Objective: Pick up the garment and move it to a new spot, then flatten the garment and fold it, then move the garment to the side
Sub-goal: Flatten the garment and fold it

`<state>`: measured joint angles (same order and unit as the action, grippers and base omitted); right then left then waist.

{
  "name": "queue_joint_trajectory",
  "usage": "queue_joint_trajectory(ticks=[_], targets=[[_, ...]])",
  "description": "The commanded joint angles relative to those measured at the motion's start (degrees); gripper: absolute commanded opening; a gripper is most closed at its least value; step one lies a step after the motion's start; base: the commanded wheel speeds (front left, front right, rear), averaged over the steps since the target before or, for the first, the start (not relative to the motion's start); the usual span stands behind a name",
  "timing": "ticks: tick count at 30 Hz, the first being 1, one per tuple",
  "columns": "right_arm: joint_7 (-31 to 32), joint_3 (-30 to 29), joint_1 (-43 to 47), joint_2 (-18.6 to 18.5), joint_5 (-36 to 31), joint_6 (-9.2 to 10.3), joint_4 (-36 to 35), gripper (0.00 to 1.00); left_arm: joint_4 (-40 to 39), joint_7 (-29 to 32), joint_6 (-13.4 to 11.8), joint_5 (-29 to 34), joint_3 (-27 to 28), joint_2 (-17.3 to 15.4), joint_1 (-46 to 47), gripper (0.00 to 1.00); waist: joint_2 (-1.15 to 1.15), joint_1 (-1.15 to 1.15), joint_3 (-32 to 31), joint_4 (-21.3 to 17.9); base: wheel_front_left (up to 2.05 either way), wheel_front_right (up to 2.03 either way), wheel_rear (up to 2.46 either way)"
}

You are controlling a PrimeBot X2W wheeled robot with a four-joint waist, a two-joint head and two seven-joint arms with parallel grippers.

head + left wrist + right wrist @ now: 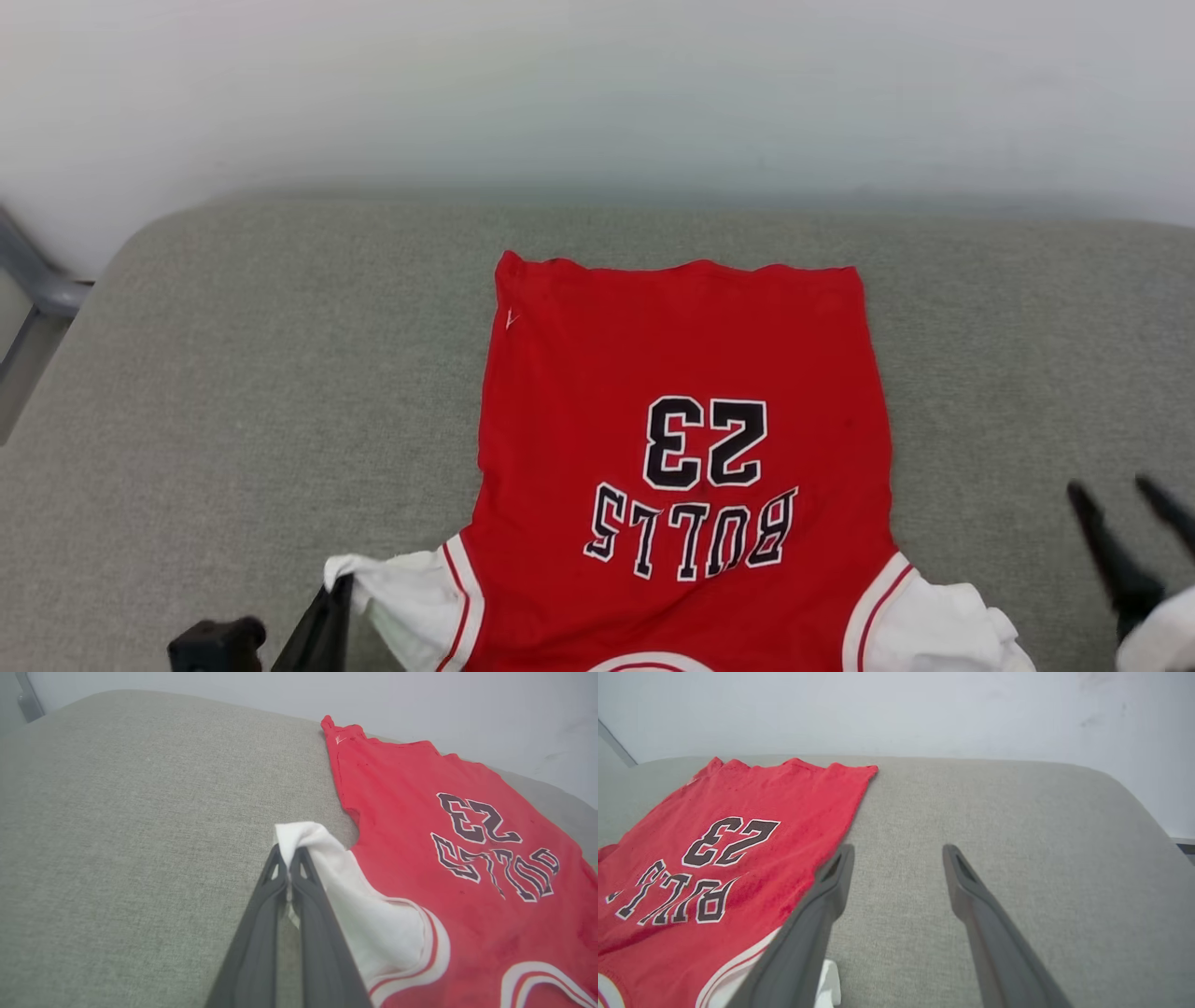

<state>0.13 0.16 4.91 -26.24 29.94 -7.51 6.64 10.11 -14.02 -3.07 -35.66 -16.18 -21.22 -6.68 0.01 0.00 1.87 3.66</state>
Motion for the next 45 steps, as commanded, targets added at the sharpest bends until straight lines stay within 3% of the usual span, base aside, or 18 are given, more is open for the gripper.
queue_joint_trajectory(ticks=[1, 6, 12, 13, 20, 26, 30, 35, 42, 45], targets=[[0.72, -0.94, -3.0, -0.99, -0.23, 0.05, -1.74, 1.0, -0.93, -0.29, 0.1, 0.84, -0.44, 0.16, 1.32, 0.0, -0.01, 0.0, 1.22, 1.01, 0.0, 0.0, 0.0], [4.78, -1.67, -11.67, -4.07, -0.73, 0.05, -5.05, 1.0, -3.66, -0.47, -0.12, 2.43, -1.5, 1.19, 3.83, 0.0, -0.01, 0.0, 4.03, 3.06, 0.0, 0.0, 0.0], [20.64, 4.68, -31.37, -9.32, 0.93, 0.06, -3.57, 1.0, -7.43, -0.82, 0.3, 5.22, -3.59, 3.44, 9.22, 0.0, -0.01, 0.0, 11.9, 7.8, 0.0, 0.0, 0.0], [20.64, 4.68, -31.37, -9.32, 0.93, 0.06, -3.57, 1.0, -7.43, -0.82, 0.3, 5.22, -3.59, 3.44, 9.22, 0.0, -0.01, 0.0, 11.9, 7.8, 0.0, 0.0, 0.0], [43.86, 14.63, -47.52, -12.08, 2.33, 0.06, 6.71, 1.0, -8.63, -1.17, 1.48, 7.38, -4.82, 6.32, 13.23, 0.0, -0.01, 0.0, 18.1, 11.63, 0.0, 0.0, 0.0], [57.18, 15.69, -57.35, -11.06, 1.1, 0.06, 14.88, 1.0, -9.63, -1.27, 2.62, 9.36, -4.62, 8.42, 15.83, 0.0, -0.01, 0.0, 22.41, 13.98, 0.0, 0.0, 0.0], [60.17, 15.37, -61.84, -10.14, -1.96, 0.06, 18.36, 1.0, -10.57, -1.28, 3.72, 10.65, -3.9, 9.88, 17.0, 0.0, -0.01, 0.0, 25.23, 15.19, 0.0, 0.0, 0.0], [59.03, 14.01, -63.88, -8.58, -6.07, 0.06, 22.12, 1.0, -10.8, -1.29, 5.53, 12.12, -2.79, 11.97, 18.32, 0.0, -0.01, 0.0, 28.41, 16.58, 0.0, 0.0, 0.0], [59.41, 15.18, -57.65, -7.16, -5.88, 0.02, 27.05, 1.0, -10.09, -1.29, 7.45, 14.01, -1.23, 14.12, 18.49, 0.0, -0.01, 0.0, 29.46, 17.2, 0.0, 0.0, 0.0], [59.03, 15.22, -56.76, -8.67, -6.52, 0.02, 27.52, 1.0, -9.74, -1.3, 7.98, 14.51, -0.48, 14.56, 18.16, 0.0, -0.01, 0.0, 29.4, 16.97, 0.0, 0.0, 0.0]])
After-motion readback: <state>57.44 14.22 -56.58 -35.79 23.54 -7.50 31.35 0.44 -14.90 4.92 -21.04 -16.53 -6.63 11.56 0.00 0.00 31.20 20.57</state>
